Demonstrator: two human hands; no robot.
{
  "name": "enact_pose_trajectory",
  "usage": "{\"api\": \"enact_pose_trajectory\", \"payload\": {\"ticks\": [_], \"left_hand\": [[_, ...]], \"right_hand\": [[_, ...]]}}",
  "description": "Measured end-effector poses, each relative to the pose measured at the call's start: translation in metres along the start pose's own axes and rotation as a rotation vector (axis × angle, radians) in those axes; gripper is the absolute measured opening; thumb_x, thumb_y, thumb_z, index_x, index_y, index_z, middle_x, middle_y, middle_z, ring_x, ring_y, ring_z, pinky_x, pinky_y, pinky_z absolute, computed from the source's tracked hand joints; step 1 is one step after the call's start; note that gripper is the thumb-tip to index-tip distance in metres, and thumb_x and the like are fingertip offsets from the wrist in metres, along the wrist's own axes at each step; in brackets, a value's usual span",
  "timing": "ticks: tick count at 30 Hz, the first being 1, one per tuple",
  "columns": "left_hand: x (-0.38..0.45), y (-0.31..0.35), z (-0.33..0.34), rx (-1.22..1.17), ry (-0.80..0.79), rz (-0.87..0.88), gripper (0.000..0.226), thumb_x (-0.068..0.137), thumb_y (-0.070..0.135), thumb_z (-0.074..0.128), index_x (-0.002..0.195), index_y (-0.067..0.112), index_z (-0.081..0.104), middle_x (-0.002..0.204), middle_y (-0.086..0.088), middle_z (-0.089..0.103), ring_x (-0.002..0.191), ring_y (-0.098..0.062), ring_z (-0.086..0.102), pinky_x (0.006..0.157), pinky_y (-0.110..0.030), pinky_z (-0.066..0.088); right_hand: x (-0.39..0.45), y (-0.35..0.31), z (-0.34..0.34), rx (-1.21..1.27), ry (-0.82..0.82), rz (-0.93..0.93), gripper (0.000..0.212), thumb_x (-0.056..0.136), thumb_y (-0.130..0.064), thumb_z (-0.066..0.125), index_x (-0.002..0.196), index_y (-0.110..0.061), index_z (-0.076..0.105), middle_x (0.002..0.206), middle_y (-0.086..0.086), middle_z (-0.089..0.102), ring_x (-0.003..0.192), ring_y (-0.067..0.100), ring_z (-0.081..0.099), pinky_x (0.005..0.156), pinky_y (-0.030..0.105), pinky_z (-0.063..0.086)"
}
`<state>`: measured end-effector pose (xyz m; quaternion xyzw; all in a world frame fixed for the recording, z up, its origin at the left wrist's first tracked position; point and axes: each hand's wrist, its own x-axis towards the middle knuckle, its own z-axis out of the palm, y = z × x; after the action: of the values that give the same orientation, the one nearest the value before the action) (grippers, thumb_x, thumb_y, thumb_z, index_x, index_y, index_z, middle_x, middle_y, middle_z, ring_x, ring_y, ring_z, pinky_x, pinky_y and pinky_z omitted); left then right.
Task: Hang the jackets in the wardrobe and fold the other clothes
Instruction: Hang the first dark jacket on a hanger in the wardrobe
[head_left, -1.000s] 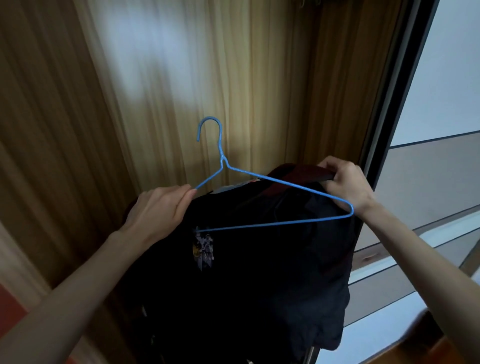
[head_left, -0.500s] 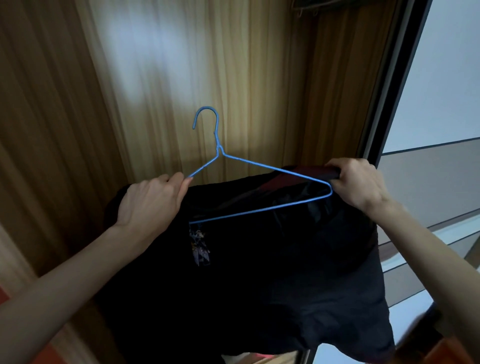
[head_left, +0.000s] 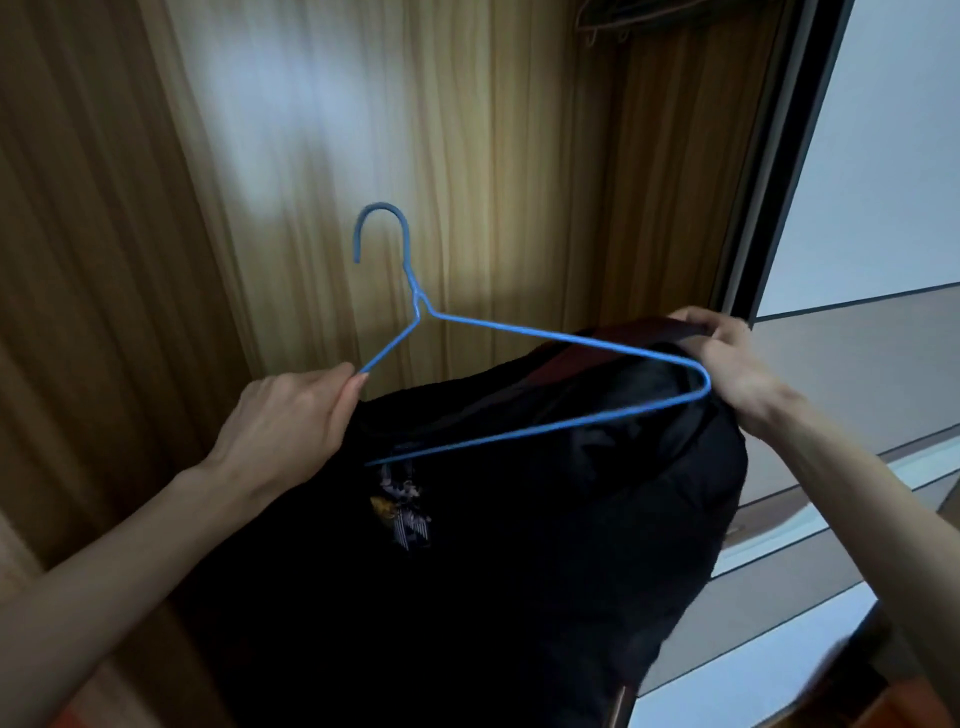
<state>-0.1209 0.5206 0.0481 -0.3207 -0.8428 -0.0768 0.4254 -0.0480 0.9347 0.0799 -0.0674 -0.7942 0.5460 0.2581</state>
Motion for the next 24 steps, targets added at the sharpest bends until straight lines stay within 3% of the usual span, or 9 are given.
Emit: {"api": "enact_pose_trajectory", "payload": {"ticks": [2, 5, 9, 13, 18, 24], "left_hand": [[-0.003, 0.000, -0.001, 0.019, -0.025, 0.061, 0.046, 0.106, 0.042, 0.031, 0.078, 0.014, 0.054, 0.063, -0.002, 0.058, 0.051, -0.039, 0.062, 0.041, -0.041, 0.049], [-0.006, -0.002, 0.000, 0.085, -0.070, 0.105, 0.048, 0.107, 0.047, 0.027, 0.079, 0.018, 0.054, 0.067, 0.000, 0.063, 0.054, -0.037, 0.065, 0.040, -0.039, 0.049], [-0.010, -0.002, 0.001, 0.230, -0.091, 0.002, 0.048, 0.106, 0.048, 0.028, 0.079, 0.017, 0.053, 0.064, -0.003, 0.059, 0.047, -0.037, 0.062, 0.038, -0.037, 0.045], [-0.011, 0.004, -0.002, 0.317, -0.112, -0.052, 0.050, 0.113, 0.039, 0.033, 0.079, 0.011, 0.056, 0.056, -0.006, 0.052, 0.037, -0.034, 0.053, 0.039, -0.026, 0.029], [-0.004, 0.019, -0.008, 0.349, -0.133, -0.063, 0.045, 0.108, 0.033, 0.039, 0.075, 0.008, 0.057, 0.053, -0.011, 0.051, 0.035, -0.033, 0.053, 0.045, -0.021, 0.020], [-0.001, 0.035, -0.002, 0.314, -0.055, -0.078, 0.045, 0.106, 0.039, 0.035, 0.075, 0.012, 0.055, 0.056, -0.007, 0.053, 0.036, -0.033, 0.052, 0.046, -0.022, 0.016]], "right_hand": [[0.003, -0.010, -0.007, -0.227, 0.068, -0.136, 0.017, 0.092, -0.001, 0.064, 0.086, -0.017, 0.066, 0.069, -0.011, 0.070, 0.065, 0.010, 0.062, 0.066, 0.023, 0.053], [-0.001, -0.022, -0.010, -0.565, 0.127, -0.319, 0.015, 0.087, -0.010, 0.067, 0.095, -0.022, 0.063, 0.077, 0.004, 0.073, 0.076, 0.028, 0.068, 0.075, 0.040, 0.056], [-0.012, -0.024, -0.004, -0.899, 0.156, -0.510, 0.029, 0.084, -0.013, 0.069, 0.111, -0.018, 0.061, 0.069, 0.011, 0.068, 0.079, 0.044, 0.066, 0.067, 0.042, 0.049], [-0.015, -0.019, 0.005, -1.065, 0.118, -0.522, 0.031, 0.088, -0.016, 0.065, 0.117, -0.015, 0.055, 0.076, 0.020, 0.064, 0.075, 0.048, 0.064, 0.062, 0.041, 0.040], [-0.020, -0.026, 0.020, -1.096, 0.120, -0.510, 0.026, 0.093, -0.019, 0.062, 0.117, -0.013, 0.054, 0.082, 0.021, 0.065, 0.078, 0.049, 0.064, 0.064, 0.042, 0.039], [-0.044, -0.038, 0.039, -0.717, 0.181, -0.591, 0.015, 0.092, -0.017, 0.061, 0.107, -0.015, 0.059, 0.088, 0.005, 0.066, 0.081, 0.038, 0.063, 0.068, 0.040, 0.049]]}}
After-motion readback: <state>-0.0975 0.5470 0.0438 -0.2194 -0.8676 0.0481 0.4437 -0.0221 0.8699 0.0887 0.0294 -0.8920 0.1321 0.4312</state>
